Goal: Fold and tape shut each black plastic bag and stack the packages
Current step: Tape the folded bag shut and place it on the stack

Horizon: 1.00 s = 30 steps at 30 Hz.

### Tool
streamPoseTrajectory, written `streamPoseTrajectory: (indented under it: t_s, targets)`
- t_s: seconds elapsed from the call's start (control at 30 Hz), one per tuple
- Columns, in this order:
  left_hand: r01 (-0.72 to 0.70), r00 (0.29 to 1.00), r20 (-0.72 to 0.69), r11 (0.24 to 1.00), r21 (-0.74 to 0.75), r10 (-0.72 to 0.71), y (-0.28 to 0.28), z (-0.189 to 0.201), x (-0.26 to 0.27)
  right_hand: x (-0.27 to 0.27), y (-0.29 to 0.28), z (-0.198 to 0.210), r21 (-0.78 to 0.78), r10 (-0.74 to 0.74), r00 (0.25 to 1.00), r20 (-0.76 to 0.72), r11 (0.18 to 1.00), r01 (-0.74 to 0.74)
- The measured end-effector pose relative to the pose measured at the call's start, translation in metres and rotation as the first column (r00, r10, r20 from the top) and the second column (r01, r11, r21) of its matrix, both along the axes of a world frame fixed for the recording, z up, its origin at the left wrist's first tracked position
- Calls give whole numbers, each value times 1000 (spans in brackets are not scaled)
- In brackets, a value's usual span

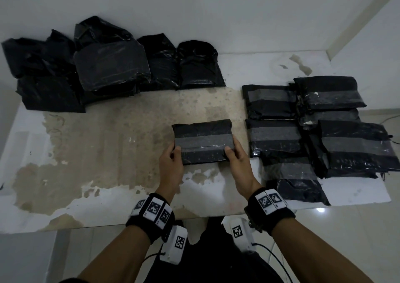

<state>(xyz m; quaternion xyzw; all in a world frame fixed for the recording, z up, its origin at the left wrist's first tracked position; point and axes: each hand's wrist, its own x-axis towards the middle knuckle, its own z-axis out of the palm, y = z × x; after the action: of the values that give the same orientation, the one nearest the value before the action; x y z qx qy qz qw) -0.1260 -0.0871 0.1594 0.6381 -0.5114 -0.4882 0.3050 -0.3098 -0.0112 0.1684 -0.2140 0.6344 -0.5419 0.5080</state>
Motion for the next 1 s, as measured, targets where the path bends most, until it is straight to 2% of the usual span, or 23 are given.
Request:
streamPoseTrajectory:
  t_s: [0.1,0.27,0.53,0.63,0.73,0.83,1.0]
  targets:
    - [54,998,41,994,-92,-50,5,6,-5,2,-3,4,-13,-27,999,47,1000,28]
    - [127,992,36,986,-107,-124,-1,19,-12,0,-5,7,55,-113,993,42,992,111]
    - [158,987,-12,987,-6,-158,-13,30,-35,-28,-23,18,126,-34,999,29,992,31]
    - [180,983,-39,984,19,-179,-23,44,-52,-38,-31,25,159,-47,969,-244,983,87]
    - [141,988,55,990,9,-142,-34,56,-71,-42,-40,34,81,-118,887,-447,982,171]
    - [117,989,105,990,-75,-108,-42,63,-84,-41,-48,38,48,-130,844,-521,982,180]
    - [183,965,215,972,-147,-149,-48,58,-93,-47,-53,37,-10,-190,812,-552,975,221]
